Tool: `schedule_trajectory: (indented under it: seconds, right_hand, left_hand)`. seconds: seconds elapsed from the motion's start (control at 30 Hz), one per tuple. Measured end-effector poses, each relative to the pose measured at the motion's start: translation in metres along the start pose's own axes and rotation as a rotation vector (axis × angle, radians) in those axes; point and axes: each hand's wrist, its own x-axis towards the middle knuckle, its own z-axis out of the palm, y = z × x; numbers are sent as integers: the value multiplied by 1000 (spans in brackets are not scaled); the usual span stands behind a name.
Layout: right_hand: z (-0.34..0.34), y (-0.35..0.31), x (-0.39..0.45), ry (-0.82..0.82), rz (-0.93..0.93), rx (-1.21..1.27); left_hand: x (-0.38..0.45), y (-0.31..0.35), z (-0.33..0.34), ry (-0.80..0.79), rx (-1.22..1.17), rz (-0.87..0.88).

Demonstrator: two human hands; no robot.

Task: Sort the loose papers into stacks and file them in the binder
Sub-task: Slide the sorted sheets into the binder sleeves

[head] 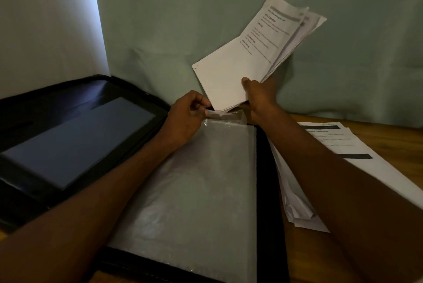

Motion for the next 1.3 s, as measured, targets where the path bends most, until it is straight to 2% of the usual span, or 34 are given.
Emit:
schedule_trajectory:
  seconds: [0.2,0.43,0.5,0.57,0.63,0.77,0.9,1.0,1.1,1.17,1.3]
  right_hand:
    - [-9,5,-4,47,-55,-77]
    - [-5,9,-11,190,-186,-173]
    - [-4,11,-13,200,-182,-171]
    - [-2,11,-14,195,-171,-179]
    - [0,11,-13,187,-165,-167]
    - [9,8,-12,49,-109,-72]
    - [13,3,-7,-128,0,-79]
    - [3,0,-3,-173,118,-75]
    - [-8,-6,-2,-176,121,-156]
    - [-15,-10,1,-181,106,-190]
    - [-28,-11,8,-201,56,-262]
  left_hand:
    - [0,7,1,-26,-139,-60]
    - [-3,13,0,-34,-219,-108]
    - [-4,12,1,-21,-57,-63]
    - [-5,7,1,11,247,-3]
    - [-5,5,0,27,303,-21]
    - [-5,13,-1,-23,46,-59]
    - [-4,22,-2,-12,-79,-29]
    - [-3,21,-5,38,-135,-45]
    - [-1,15,-5,40,-159,-71]
    - [2,4,-5,13,-97,-65]
    - [3,-15,-17,-47,319,-20]
